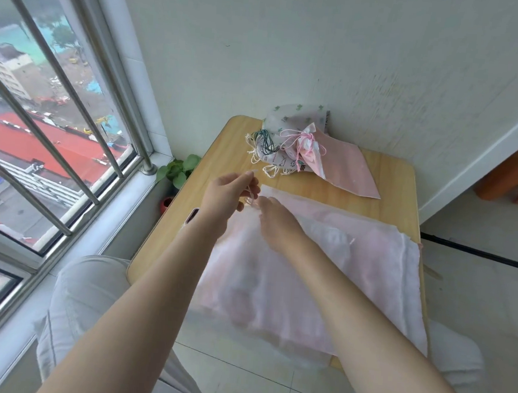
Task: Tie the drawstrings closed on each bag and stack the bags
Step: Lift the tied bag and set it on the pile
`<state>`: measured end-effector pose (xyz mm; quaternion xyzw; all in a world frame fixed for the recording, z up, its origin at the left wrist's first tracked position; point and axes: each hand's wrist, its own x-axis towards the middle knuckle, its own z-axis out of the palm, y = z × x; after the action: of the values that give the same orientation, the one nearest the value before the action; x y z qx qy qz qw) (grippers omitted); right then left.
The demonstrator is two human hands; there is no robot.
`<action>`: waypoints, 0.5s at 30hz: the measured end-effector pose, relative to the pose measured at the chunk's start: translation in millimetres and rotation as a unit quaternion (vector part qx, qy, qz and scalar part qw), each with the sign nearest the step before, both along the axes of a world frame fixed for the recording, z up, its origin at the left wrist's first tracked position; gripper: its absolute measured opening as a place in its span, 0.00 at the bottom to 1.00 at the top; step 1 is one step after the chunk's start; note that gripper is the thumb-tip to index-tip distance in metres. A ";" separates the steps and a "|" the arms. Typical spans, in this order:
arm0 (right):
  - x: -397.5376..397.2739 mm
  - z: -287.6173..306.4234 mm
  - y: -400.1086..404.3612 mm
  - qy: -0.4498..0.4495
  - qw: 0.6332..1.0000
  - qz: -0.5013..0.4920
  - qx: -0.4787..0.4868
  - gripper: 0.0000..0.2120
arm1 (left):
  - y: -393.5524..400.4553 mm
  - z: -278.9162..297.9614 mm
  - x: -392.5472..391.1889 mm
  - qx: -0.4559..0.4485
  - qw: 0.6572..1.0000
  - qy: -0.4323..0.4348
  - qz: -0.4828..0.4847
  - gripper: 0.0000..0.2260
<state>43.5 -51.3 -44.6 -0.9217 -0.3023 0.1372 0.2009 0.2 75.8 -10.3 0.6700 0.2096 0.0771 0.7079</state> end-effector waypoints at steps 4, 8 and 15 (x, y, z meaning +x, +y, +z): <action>-14.2 -6.5 -1.4 0.027 0.999 0.023 0.003 0.24 | -21.8 -3.0 -7.8 0.125 0.991 0.025 -0.048 0.09; -17.6 -20.0 -20.0 0.047 0.999 -0.022 -0.004 0.25 | -31.6 -31.3 -11.6 0.392 0.903 0.130 -0.117 0.11; -2.4 -13.1 -77.4 0.013 0.966 -0.209 -0.153 0.18 | -38.3 -70.1 -14.0 0.552 0.805 0.170 -0.136 0.12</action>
<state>41.1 -128.6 -57.7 -0.9822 -0.0760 0.1489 0.0852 -13.9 37.5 -80.4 0.9716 0.1554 -0.0325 0.1752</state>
